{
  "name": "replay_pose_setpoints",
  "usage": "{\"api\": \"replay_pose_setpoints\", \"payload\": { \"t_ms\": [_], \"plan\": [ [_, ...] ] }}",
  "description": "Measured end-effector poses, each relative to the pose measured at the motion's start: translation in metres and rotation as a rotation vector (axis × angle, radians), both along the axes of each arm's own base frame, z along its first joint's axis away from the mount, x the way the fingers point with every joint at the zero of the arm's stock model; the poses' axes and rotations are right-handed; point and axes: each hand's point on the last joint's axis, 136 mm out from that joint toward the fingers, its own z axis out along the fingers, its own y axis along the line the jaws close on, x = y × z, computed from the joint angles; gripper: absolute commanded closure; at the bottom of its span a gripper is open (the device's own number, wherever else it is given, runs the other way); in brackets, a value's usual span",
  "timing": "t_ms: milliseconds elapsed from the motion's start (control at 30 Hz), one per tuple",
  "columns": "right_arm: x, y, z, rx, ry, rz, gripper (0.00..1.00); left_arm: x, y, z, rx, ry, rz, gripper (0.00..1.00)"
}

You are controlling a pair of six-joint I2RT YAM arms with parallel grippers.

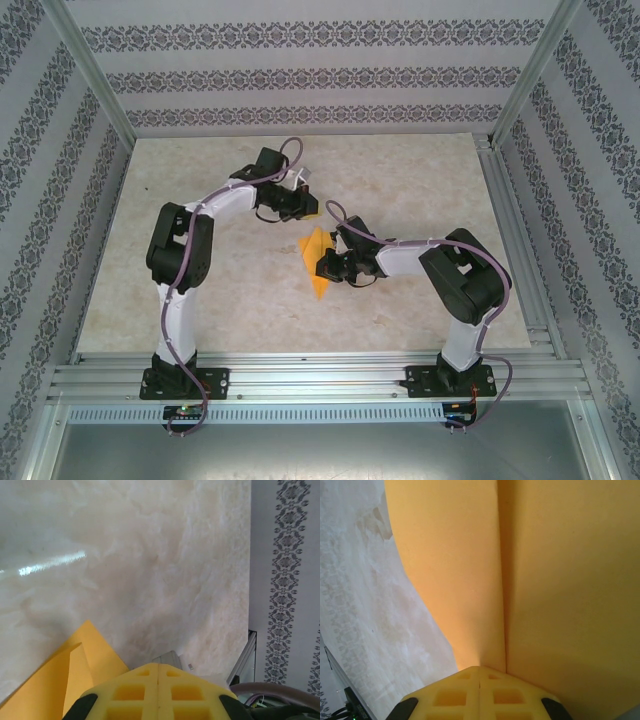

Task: Fold a paper plane with a square sheet of paper (pick it up from the middle)
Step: Fourth fold the wing at the center of the table.

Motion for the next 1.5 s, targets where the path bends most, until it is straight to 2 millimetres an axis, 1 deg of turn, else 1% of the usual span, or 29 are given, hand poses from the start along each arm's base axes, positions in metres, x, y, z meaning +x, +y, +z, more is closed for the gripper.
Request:
{"api": "replay_pose_setpoints", "payload": {
  "t_ms": [100, 167, 233, 300, 400, 500, 667, 700, 1300, 1500],
  "plan": [
    [0.000, 0.000, 0.000, 0.000, 0.000, 0.000, 1.00, -0.018, -0.002, -0.026, 0.024, 0.086, -0.002, 1.00],
    [0.000, 0.000, 0.000, 0.000, 0.000, 0.000, 1.00, -0.023, -0.004, -0.037, 0.034, 0.122, -0.003, 1.00],
    [0.000, 0.000, 0.000, 0.000, 0.000, 0.000, 1.00, -0.026, -0.007, -0.044, 0.039, 0.140, -0.007, 1.00],
    [0.000, 0.000, 0.000, 0.000, 0.000, 0.000, 1.00, -0.029, -0.010, -0.046, 0.042, 0.146, -0.014, 1.00],
    [0.000, 0.000, 0.000, 0.000, 0.000, 0.000, 1.00, -0.032, -0.015, -0.048, 0.045, 0.149, -0.024, 1.00],
    [0.000, 0.000, 0.000, -0.001, 0.000, 0.000, 1.00, -0.030, -0.018, -0.052, 0.058, 0.146, -0.026, 1.00],
    [0.000, 0.000, 0.000, -0.001, 0.000, 0.000, 1.00, -0.024, -0.018, -0.077, 0.102, 0.164, -0.016, 1.00],
    [0.000, 0.000, 0.000, 0.000, 0.000, 0.000, 1.00, -0.023, -0.019, -0.079, 0.098, 0.173, -0.021, 1.00],
    [-0.003, 0.001, 0.001, 0.075, -0.069, 0.001, 1.00, -0.022, -0.020, -0.081, 0.124, 0.177, -0.056, 1.00],
    [-0.007, 0.005, 0.003, 0.091, -0.088, 0.017, 1.00, -0.023, -0.020, -0.082, 0.120, 0.177, -0.058, 1.00]
  ]
}}
